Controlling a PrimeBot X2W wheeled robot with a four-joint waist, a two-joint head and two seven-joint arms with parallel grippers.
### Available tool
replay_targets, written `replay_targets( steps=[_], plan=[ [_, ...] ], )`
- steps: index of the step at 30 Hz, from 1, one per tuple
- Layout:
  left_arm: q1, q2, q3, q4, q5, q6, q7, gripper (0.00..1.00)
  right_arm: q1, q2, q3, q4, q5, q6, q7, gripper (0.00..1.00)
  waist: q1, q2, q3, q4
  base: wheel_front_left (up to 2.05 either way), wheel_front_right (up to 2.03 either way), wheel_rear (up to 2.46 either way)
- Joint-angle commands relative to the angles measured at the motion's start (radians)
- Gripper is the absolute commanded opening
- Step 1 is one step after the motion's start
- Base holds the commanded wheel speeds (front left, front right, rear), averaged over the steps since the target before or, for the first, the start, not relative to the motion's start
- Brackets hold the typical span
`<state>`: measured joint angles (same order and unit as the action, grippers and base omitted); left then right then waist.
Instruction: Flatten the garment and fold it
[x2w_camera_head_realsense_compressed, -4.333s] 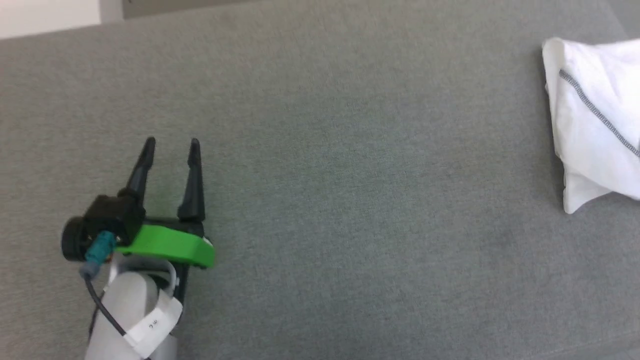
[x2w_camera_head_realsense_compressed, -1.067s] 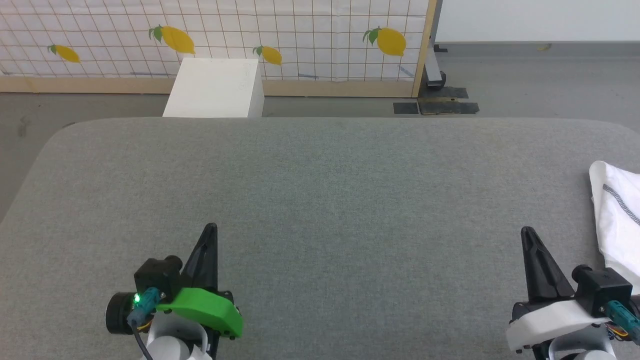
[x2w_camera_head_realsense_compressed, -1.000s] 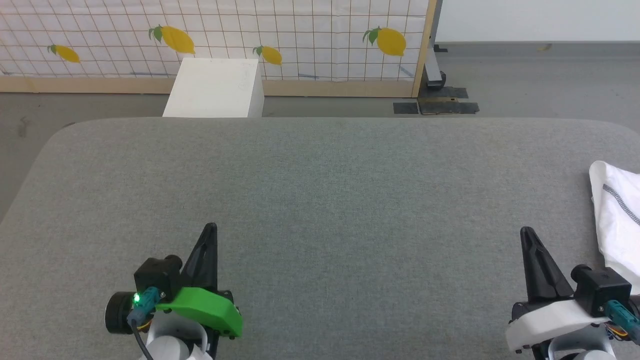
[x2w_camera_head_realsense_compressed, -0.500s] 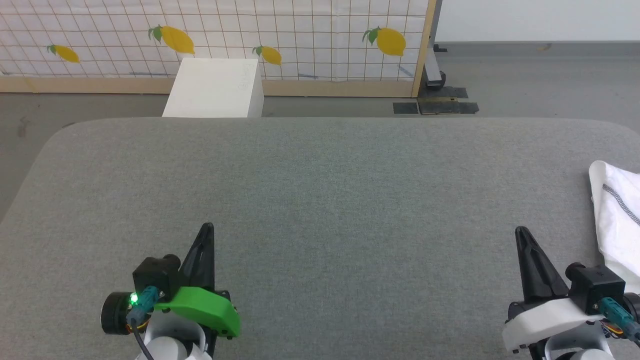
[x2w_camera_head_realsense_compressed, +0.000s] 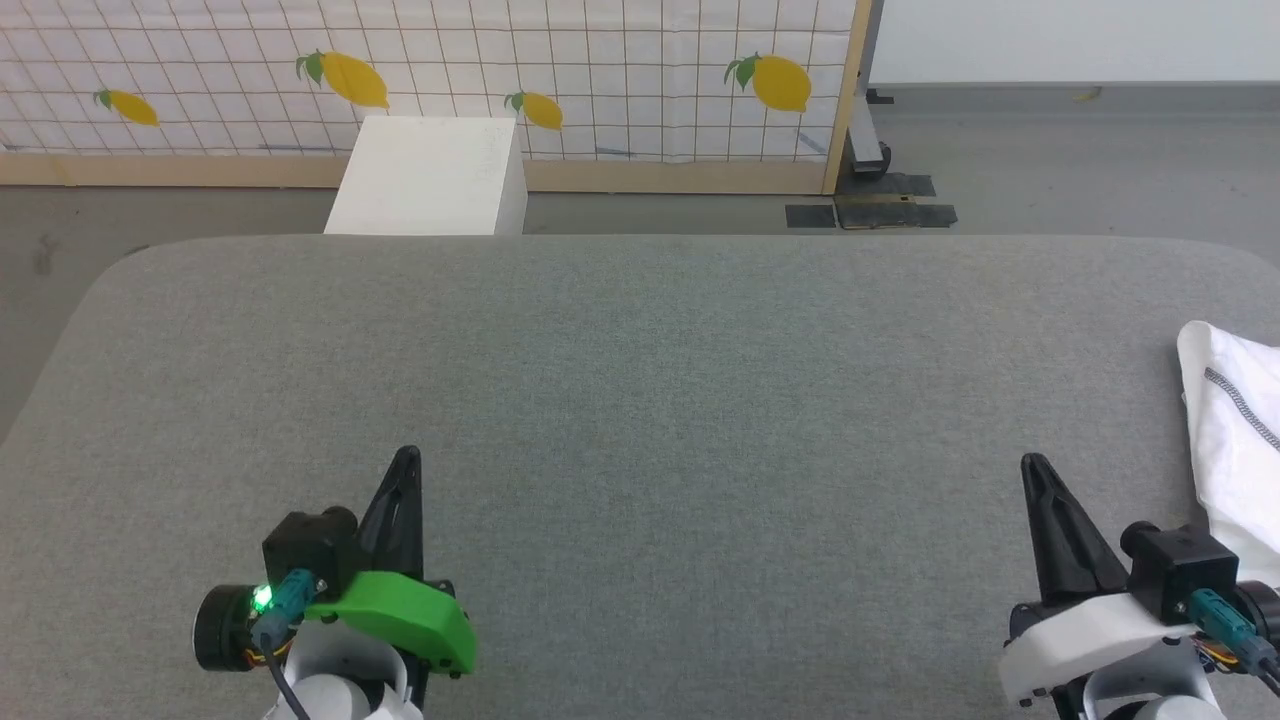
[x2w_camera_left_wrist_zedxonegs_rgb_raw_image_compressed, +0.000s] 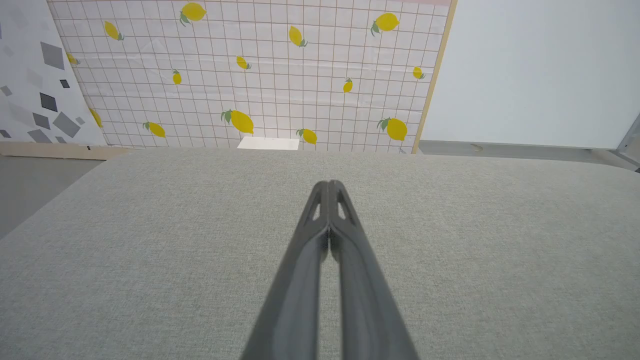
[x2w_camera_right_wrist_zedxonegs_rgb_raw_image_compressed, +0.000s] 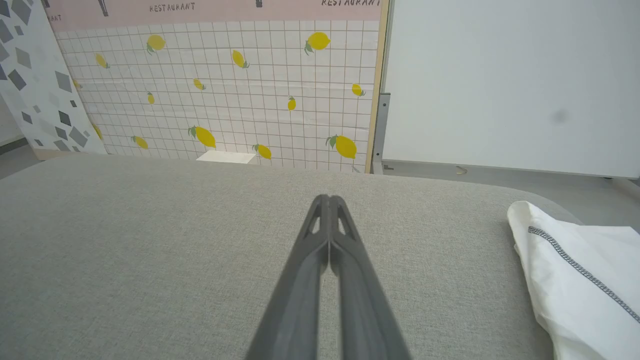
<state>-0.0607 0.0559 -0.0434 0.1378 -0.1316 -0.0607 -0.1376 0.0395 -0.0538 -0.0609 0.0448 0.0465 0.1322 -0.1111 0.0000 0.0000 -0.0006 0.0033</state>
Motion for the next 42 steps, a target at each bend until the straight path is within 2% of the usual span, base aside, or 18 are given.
replay_targets(
  steps=[1, 42],
  plan=[
    [0.018, -0.003, 0.005, -0.009, 0.021, 0.006, 0.005, 0.0, -0.017, 0.002, 0.005, -0.007, -0.009, -0.001, 0.005, 0.0, 0.0, 0.0, 0.0, 0.0, 0.0, 0.0, 0.0],
    [0.046, -0.005, 0.03, -0.093, 0.093, 0.041, 0.091, 0.0, -0.032, 0.003, 0.041, -0.032, -0.033, -0.001, 0.074, 0.0, 0.0, 0.0, 0.0, -0.002, 0.0, 0.0, 0.0]
  ],
)
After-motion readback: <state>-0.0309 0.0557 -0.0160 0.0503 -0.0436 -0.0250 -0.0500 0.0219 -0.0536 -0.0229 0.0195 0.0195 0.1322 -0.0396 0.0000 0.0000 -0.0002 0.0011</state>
